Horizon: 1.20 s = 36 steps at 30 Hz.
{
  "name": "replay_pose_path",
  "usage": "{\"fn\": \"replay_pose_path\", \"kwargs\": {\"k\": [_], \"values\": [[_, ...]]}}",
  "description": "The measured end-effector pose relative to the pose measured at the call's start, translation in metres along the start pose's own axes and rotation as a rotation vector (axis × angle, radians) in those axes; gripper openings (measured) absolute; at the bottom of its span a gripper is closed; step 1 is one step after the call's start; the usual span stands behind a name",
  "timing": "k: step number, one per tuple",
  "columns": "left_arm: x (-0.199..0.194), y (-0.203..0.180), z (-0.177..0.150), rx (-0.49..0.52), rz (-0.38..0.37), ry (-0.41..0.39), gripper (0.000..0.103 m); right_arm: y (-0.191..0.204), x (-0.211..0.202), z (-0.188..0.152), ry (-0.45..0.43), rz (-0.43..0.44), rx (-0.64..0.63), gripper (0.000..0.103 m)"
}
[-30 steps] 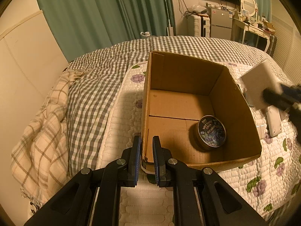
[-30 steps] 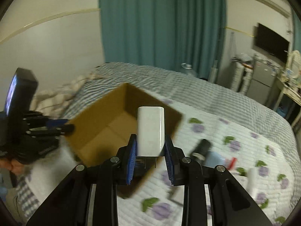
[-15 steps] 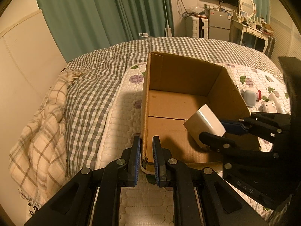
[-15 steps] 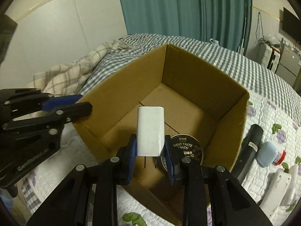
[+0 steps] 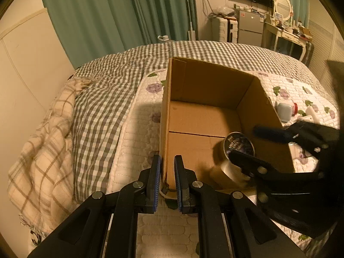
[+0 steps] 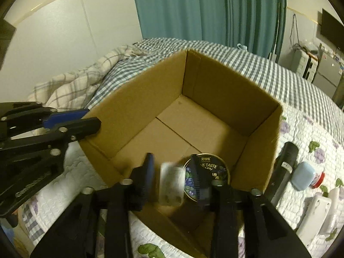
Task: Organize rigid objects
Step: 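Carry the white charger into the box and release it beside the tin, then grasp the white flat plastic case with the right gripper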
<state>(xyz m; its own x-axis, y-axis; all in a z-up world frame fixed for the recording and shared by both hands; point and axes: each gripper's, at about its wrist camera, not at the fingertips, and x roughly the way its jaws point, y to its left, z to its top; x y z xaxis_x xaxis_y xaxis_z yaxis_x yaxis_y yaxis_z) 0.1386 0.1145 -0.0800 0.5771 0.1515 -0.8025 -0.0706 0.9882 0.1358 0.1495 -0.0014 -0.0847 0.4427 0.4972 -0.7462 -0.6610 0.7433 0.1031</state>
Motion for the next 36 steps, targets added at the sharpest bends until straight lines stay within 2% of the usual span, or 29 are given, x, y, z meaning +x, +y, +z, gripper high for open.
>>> {"fn": "replay_pose_path", "kwargs": {"k": [1,3,7,13,26,31,36], "values": [[0.001,-0.001,0.0,0.002,0.002,0.003,0.012,0.0,-0.005,0.001,-0.014,-0.015,-0.007,0.057],[0.0,-0.001,0.0,0.003,0.003,0.004,0.012,-0.003,-0.017,0.003,-0.038,-0.043,-0.02,0.058],[0.0,-0.001,0.001,-0.003,0.0,0.008,0.012,-0.017,-0.044,0.005,-0.085,-0.094,-0.016,0.071],[0.0,-0.001,0.001,-0.003,0.001,0.007,0.012,-0.056,-0.084,-0.006,-0.12,-0.254,-0.002,0.072],[0.0,-0.002,0.001,0.005,0.03,0.021,0.012,-0.18,-0.139,-0.066,-0.106,-0.514,0.199,0.072],[0.001,-0.004,0.002,0.003,0.039,0.025,0.012,-0.202,-0.125,-0.096,-0.055,-0.508,0.276,0.072],[0.001,-0.005,0.003,0.006,0.047,0.028,0.012,-0.2,-0.09,-0.128,0.039,-0.47,0.325,0.072]]}}
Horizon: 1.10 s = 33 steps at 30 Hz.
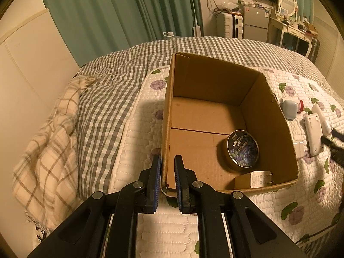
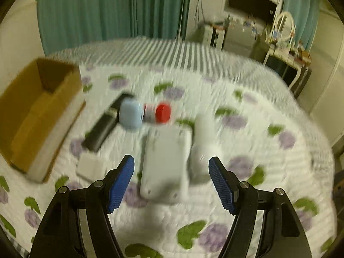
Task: Organize rigid objects
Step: 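Grasp the white flat plastic case with the right gripper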
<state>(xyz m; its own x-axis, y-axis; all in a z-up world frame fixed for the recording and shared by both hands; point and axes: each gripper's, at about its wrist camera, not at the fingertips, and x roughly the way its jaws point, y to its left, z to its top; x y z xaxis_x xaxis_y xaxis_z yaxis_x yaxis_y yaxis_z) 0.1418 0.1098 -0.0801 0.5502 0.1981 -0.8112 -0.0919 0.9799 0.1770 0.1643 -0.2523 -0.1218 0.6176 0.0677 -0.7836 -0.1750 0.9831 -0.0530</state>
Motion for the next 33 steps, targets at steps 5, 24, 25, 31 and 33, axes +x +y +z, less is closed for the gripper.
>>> {"fn": "replay_pose_path", "kwargs": {"k": [5,24,25,31,33], "values": [[0.0,0.0,0.0,-0.002,-0.002,0.0,0.012,0.003,0.021,-0.014,0.068,0.019,0.028,0.072],[0.0,-0.001,0.0,0.0,0.0,0.001,0.012,0.007,0.063,-0.01,0.138,-0.045,0.039,0.072],[0.0,-0.001,0.0,0.0,0.0,0.0,0.012,0.006,0.064,-0.009,0.141,-0.038,0.046,0.072],[0.0,-0.001,0.0,-0.001,-0.001,0.0,0.012,-0.003,0.066,-0.009,0.142,0.0,0.087,0.065],[0.0,-0.001,0.0,-0.001,-0.001,0.0,0.012,0.0,0.063,-0.01,0.135,-0.01,0.07,0.065]]}}
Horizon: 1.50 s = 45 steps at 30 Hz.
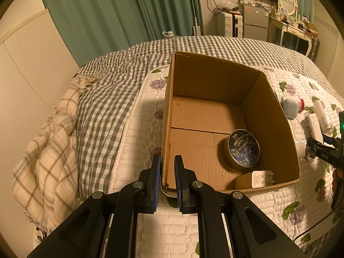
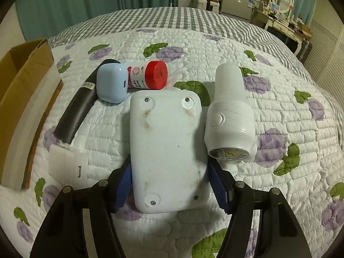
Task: Organize rigid objects
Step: 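Grasp the white flat plastic case with the right gripper, then carry the white case into the box and drop it onto the tin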
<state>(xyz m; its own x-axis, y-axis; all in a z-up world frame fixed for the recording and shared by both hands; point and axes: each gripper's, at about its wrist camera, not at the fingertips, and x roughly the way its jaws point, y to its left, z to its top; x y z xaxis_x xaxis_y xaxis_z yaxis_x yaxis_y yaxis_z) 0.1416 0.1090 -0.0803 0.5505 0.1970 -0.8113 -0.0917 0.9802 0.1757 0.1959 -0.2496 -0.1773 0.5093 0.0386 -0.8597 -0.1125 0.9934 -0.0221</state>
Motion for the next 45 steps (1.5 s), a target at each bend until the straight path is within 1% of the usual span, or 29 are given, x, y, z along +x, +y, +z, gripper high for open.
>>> {"fn": "replay_pose_path", "kwargs": {"k": [2,10,15,16,17,19,22,25,29,31,33,35,38,42,45], "values": [[0.0,0.0,0.0,0.001,0.0,0.0,0.012,0.003,-0.004,-0.003,-0.01,-0.009,-0.016,0.065],[0.0,0.0,0.0,0.001,-0.004,-0.001,0.012,0.011,-0.026,-0.015,-0.035,0.008,-0.043,0.064],[0.0,0.0,0.0,0.002,-0.003,-0.001,0.012,0.019,-0.048,-0.016,-0.082,0.034,-0.055,0.062],[0.0,0.0,0.0,0.001,-0.003,-0.001,0.012,0.021,-0.053,-0.016,-0.094,0.041,-0.057,0.059],[0.001,0.0,0.0,0.0,-0.004,-0.001,0.012,0.023,-0.058,-0.015,-0.104,0.048,-0.059,0.052],[0.0,0.0,0.0,0.0,-0.003,-0.001,0.012,0.027,-0.068,-0.012,-0.134,0.064,-0.075,0.027],[0.0,0.0,0.0,0.001,-0.004,-0.002,0.012,0.034,-0.075,-0.006,-0.141,0.066,-0.113,0.026],[0.001,0.0,0.0,0.0,-0.006,0.0,0.012,0.038,-0.076,-0.006,-0.141,0.08,-0.117,0.026],[0.002,-0.001,0.0,0.001,-0.006,0.0,0.012,0.039,-0.086,-0.005,-0.169,0.093,-0.114,0.025],[0.002,-0.001,0.0,0.0,-0.008,0.0,0.012,0.04,-0.093,-0.001,-0.185,0.104,-0.12,0.022],[0.002,-0.001,0.0,-0.001,-0.01,0.0,0.012,0.045,-0.101,0.004,-0.199,0.125,-0.134,0.013],[0.002,-0.001,0.001,-0.002,-0.013,0.0,0.012,0.052,-0.109,0.01,-0.214,0.115,-0.166,0.013],[0.003,0.0,0.001,0.0,-0.017,-0.002,0.012,0.061,-0.115,0.017,-0.21,0.117,-0.201,0.012],[0.003,0.002,0.001,-0.001,-0.024,-0.002,0.012,0.07,-0.128,0.025,-0.228,0.141,-0.227,0.012],[0.003,0.002,0.001,-0.001,-0.025,-0.003,0.012,0.085,-0.147,0.039,-0.272,0.172,-0.261,0.012]]}}
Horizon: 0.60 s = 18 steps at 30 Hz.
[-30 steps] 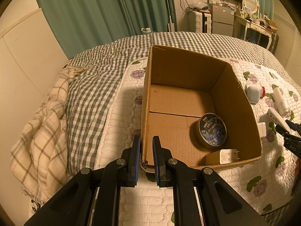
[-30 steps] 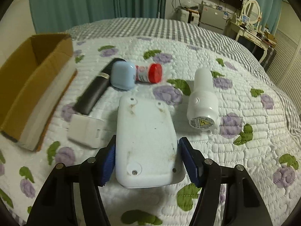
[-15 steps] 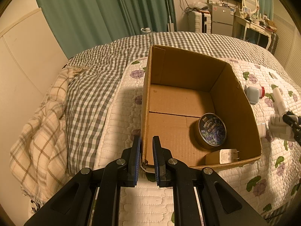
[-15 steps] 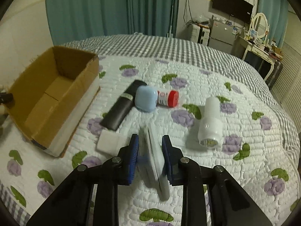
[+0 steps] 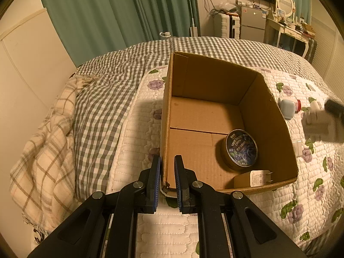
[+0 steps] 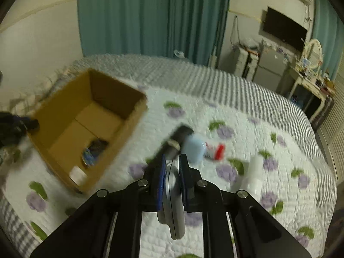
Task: Organize rigid objects
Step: 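Carry the white case into the box and drop it onto the tin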
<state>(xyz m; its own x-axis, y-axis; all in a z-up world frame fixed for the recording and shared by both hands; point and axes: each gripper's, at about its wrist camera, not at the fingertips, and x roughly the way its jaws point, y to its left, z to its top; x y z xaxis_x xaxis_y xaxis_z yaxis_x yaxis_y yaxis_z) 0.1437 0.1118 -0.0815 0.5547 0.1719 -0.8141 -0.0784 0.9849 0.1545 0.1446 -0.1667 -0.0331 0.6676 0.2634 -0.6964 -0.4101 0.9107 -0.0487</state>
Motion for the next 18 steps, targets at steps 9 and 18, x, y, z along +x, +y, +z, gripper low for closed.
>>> {"fn": "replay_pose_path", "kwargs": {"k": [9,18], "values": [[0.0,0.003,0.0,0.001,-0.015,-0.003,0.012,0.073,-0.009,0.081,-0.131,0.106,-0.147,0.012],[0.004,0.006,-0.001,0.004,-0.032,-0.001,0.012,0.14,0.072,0.099,-0.045,0.185,-0.201,0.012]]}}
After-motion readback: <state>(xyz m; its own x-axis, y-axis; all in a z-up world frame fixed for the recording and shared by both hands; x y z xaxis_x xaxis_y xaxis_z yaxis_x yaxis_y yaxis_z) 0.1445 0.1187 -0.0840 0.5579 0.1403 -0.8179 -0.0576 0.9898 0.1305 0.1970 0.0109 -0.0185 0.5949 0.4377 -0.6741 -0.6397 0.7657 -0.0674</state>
